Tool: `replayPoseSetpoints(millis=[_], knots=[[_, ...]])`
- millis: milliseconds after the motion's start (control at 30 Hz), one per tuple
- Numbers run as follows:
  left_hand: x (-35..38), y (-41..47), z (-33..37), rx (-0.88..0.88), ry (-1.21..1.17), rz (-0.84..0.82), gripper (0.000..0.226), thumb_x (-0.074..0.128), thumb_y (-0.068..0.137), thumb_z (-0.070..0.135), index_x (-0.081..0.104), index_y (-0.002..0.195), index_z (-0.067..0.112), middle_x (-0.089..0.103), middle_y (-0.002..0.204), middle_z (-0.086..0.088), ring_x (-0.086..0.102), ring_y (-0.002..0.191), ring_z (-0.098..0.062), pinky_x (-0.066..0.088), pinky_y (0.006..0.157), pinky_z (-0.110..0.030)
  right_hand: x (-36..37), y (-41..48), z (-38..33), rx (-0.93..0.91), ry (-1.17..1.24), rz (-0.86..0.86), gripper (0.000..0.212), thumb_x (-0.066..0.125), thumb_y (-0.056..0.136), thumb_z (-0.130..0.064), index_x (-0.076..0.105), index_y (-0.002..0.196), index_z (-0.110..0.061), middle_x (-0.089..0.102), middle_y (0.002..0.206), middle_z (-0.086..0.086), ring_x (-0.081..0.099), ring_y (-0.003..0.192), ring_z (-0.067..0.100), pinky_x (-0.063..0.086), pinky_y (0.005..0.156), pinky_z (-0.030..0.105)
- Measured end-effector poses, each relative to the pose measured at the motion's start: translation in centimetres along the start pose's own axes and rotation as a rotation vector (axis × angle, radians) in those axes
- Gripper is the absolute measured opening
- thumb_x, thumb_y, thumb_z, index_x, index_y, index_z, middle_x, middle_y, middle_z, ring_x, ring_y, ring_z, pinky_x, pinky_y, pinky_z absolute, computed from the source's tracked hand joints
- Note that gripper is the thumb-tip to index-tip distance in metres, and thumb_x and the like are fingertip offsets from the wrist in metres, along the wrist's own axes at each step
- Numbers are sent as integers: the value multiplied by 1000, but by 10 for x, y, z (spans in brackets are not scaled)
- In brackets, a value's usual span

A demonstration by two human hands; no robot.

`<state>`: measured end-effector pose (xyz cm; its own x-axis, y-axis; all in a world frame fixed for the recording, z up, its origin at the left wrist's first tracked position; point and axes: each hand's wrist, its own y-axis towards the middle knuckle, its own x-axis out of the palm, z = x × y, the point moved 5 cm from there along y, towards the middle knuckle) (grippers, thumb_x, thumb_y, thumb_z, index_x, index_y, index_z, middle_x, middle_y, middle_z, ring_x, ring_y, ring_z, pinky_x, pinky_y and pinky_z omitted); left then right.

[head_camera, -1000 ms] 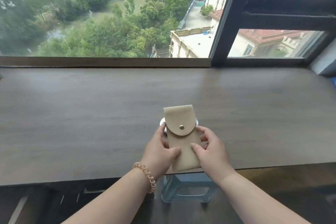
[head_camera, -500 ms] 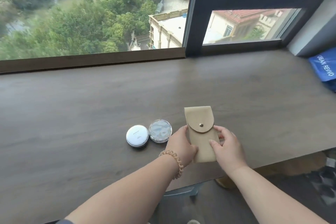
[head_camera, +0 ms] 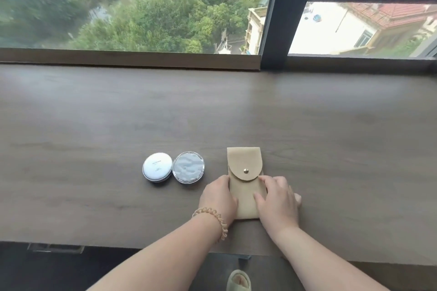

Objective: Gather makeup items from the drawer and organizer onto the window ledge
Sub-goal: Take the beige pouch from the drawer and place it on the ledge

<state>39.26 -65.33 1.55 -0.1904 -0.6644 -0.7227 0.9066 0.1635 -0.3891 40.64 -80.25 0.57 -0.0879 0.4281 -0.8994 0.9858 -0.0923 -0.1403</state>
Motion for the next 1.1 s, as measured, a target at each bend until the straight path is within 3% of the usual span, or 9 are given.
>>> replayPoseSetpoints(millis=[100, 233, 500, 567, 633, 700, 833, 967, 1100], knots=[[1, -9, 1, 35, 300, 119, 28, 61, 76, 35, 55, 102, 25, 58, 96, 1, 55, 95, -23, 43, 80, -36, 0, -3, 2, -77, -56, 51, 41, 73, 74, -28, 63, 114, -27, 55, 111, 1, 51, 106, 24, 33, 89, 41], [-12, -32, -4, 125, 507, 305, 48, 74, 45, 44, 64, 89, 30, 58, 75, 9, 58, 71, -16, 38, 68, -33, -7, -9, -16, -212, -23, 117, 43, 77, 63, -18, 67, 105, -24, 58, 109, 5, 55, 102, 29, 39, 87, 45], [-103, -79, -45, 46, 507, 399, 64, 72, 54, 40, 56, 115, 28, 65, 115, 4, 61, 107, -15, 27, 81, -32, -7, -49, -139, -623, 109, 66, 39, 70, 64, -19, 62, 101, -28, 60, 116, 3, 55, 107, 27, 40, 86, 45], [-129, -98, -64, 3, 511, 445, 67, 65, 70, 39, 43, 132, 27, 50, 139, -1, 46, 129, -17, 25, 94, -34, 2, -67, -173, -703, 106, 10, 44, 66, 67, -22, 61, 110, -28, 56, 127, 3, 48, 119, 24, 37, 93, 46], [-155, -122, -98, -79, 552, 453, 68, 48, 88, 37, 17, 147, 27, 18, 157, -1, 15, 145, -18, 17, 109, -39, 16, -94, -213, -806, 68, -35, 54, 73, 66, -22, 60, 118, -25, 53, 135, 5, 42, 125, 24, 38, 96, 49], [-179, -152, -128, -166, 560, 484, 68, 41, 93, 37, 4, 149, 27, 4, 160, -1, 1, 146, -18, 13, 112, -41, 29, -123, -247, -892, 22, -76, 62, 78, 61, -23, 60, 121, -24, 52, 138, 7, 41, 126, 24, 34, 100, 44], [-227, -226, -211, -310, 544, 598, 69, 41, 93, 37, 2, 149, 26, 3, 160, -3, 2, 147, -20, 15, 112, -42, 58, -203, -321, -1029, 15, -114, 66, 76, 64, -26, 55, 127, -25, 47, 143, 7, 36, 133, 22, 17, 103, 37], [-264, -308, -301, -394, 512, 680, 69, 42, 92, 39, 4, 149, 27, 3, 160, -3, 1, 147, -20, 15, 112, -41, 91, -303, -395, -1174, 62, -131, 63, 56, 86, -32, 32, 143, -31, 17, 157, 0, 10, 145, 19, 4, 115, 36], [-309, -383, -378, -439, 494, 737, 70, 43, 91, 37, 5, 149, 27, 3, 160, -2, 1, 147, -19, 12, 113, -41, 119, -395, -459, -1221, 130, -192, 64, 50, 89, -33, 21, 146, -35, 4, 159, -5, -2, 146, 15, -1, 116, 36]])
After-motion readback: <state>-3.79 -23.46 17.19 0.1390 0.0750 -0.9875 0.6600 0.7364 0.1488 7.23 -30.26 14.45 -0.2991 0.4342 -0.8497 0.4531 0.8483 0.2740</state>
